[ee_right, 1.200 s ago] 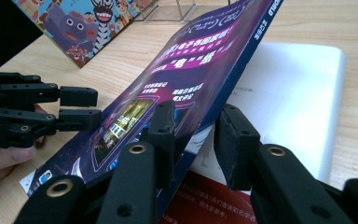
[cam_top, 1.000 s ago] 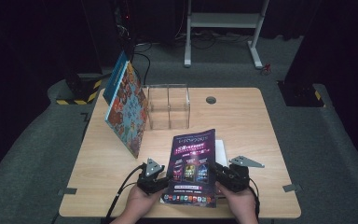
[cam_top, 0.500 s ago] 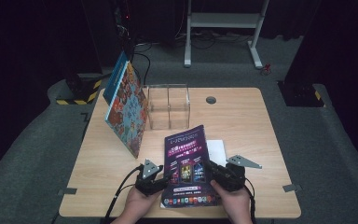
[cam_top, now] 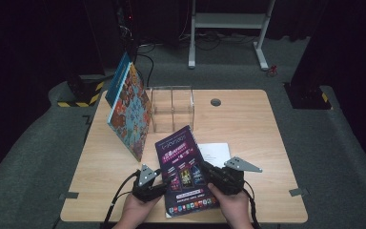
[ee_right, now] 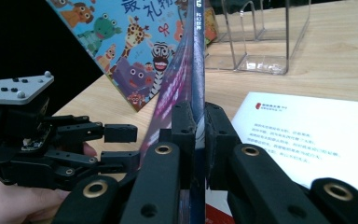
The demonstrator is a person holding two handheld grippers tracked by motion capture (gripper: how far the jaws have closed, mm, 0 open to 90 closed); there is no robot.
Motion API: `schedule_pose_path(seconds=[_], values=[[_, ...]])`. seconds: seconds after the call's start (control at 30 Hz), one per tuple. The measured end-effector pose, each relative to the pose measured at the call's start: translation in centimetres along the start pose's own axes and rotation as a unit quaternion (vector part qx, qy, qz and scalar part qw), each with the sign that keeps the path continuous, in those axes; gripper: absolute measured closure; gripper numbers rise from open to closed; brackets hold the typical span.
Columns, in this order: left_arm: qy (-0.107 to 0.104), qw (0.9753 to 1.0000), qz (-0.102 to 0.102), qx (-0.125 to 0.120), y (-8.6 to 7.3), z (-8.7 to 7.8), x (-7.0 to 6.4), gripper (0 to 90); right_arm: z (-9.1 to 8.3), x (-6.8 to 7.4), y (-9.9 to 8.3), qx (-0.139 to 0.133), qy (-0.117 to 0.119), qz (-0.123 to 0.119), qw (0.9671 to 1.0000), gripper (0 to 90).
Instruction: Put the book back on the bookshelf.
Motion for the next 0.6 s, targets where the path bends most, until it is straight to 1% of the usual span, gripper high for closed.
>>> schedule_pose_path(seconds=[0.07,0.23,0.3,0.33,0.37,0.43,0.47,0.6], values=[[0.002,1.0,0.001,-0.003,0.1,-0.2,0.1,45.9,0.0,0.2,0.1,-0.002,0.003,-0.008,1.0,84.6],[0.008,0.9999,-0.001,-0.01,0.2,-0.7,0.3,46.2,-0.2,0.4,0.7,-0.019,0.008,-0.015,0.9997,84.7],[0.012,0.9999,0.001,-0.011,0.2,-0.9,0.5,46.3,-0.3,0.5,0.9,-0.025,0.007,-0.017,0.9995,84.6],[0.012,0.9998,-0.004,-0.013,0.2,-1.0,0.5,46.4,-0.4,0.6,1.0,-0.028,0.006,-0.018,0.9994,84.7],[0.015,0.9998,0.0,-0.013,0.2,-1.1,0.6,46.5,-0.4,0.6,1.1,-0.031,0.007,-0.018,0.9993,84.6],[0.013,0.9998,-0.009,-0.014,0.2,-1.1,0.6,46.6,-0.5,0.7,1.2,-0.035,0.008,-0.021,0.9991,84.7],[0.015,0.9998,-0.003,-0.015,0.2,-1.2,0.7,46.8,-0.5,0.7,1.3,-0.037,0.006,-0.022,0.9991,84.6],[0.015,0.9997,-0.006,-0.017,0.3,-1.3,0.8,47.2,-0.7,0.8,1.7,-0.047,0.005,-0.026,0.9985,84.7]])
Point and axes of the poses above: each handheld gripper's, and its own axes: z roughly forward along the jaws, y roughly out of its top, x roughly to its left, the point moved 2 cm from there along z, roughly forward along the jaws, and after that the axes turned 2 degrees about -x, right-handed, at the moved point
